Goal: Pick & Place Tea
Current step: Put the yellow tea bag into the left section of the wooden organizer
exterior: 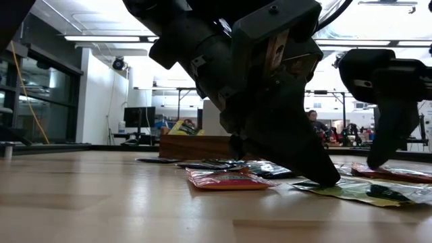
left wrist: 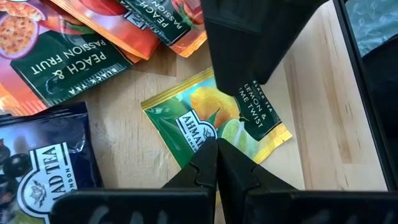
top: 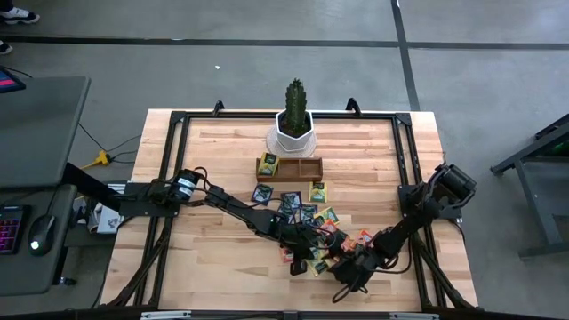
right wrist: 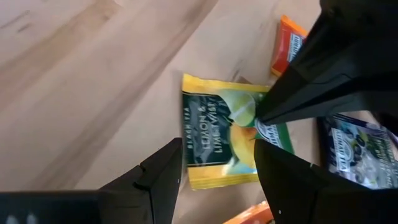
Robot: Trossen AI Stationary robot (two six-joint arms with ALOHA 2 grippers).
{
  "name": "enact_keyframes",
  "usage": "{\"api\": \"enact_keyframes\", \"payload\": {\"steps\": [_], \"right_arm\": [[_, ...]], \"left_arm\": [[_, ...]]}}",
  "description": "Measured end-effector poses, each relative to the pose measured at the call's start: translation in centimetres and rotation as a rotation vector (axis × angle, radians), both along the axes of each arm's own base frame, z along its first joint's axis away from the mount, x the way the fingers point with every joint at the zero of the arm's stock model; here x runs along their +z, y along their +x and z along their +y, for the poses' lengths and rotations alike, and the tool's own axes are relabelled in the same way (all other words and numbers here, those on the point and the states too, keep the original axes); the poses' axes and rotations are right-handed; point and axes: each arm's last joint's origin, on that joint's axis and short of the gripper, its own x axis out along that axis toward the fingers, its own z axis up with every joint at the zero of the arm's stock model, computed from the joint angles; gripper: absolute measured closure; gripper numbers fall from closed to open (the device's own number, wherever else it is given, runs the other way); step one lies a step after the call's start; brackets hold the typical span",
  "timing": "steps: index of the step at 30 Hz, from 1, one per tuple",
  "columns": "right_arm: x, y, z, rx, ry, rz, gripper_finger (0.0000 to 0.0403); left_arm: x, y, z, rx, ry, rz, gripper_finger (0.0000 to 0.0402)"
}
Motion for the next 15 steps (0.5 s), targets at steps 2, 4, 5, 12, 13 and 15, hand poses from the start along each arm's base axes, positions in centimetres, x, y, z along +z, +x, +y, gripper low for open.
{"api": "enact_keyframes", "payload": {"steps": [2, 4, 5, 12, 13, 15], "right_arm": [[-0.04, 0.13, -0.23, -0.004, -0.004, 0.006, 0.0206], [-0.05, 0.26, -0.47, -0.013, -0.008, 0.009, 0.0206], [-0.05, 0.34, -0.61, -0.017, -0.009, 0.012, 0.0206], [-0.08, 0.54, -0.89, -0.037, 0.014, 0.022, 0.0206], [-0.08, 0.53, -0.9, -0.044, 0.026, 0.026, 0.0208], [-0.1, 0.52, -0.91, -0.062, 0.052, 0.035, 0.0216]], "left_arm": [[0.0, 0.0, -0.01, -0.002, -0.002, 0.0, 0.0402], [0.0, 0.0, -0.01, -0.005, -0.001, 0.0, 0.0402], [0.0, 0.0, -0.01, -0.005, -0.001, 0.0, 0.0402], [0.01, -0.01, -0.03, -0.015, 0.0, -0.002, 0.0402], [0.01, -0.01, -0.03, -0.015, 0.0, -0.003, 0.0402], [0.01, -0.01, -0.03, -0.016, 0.0, -0.003, 0.0402]]}}
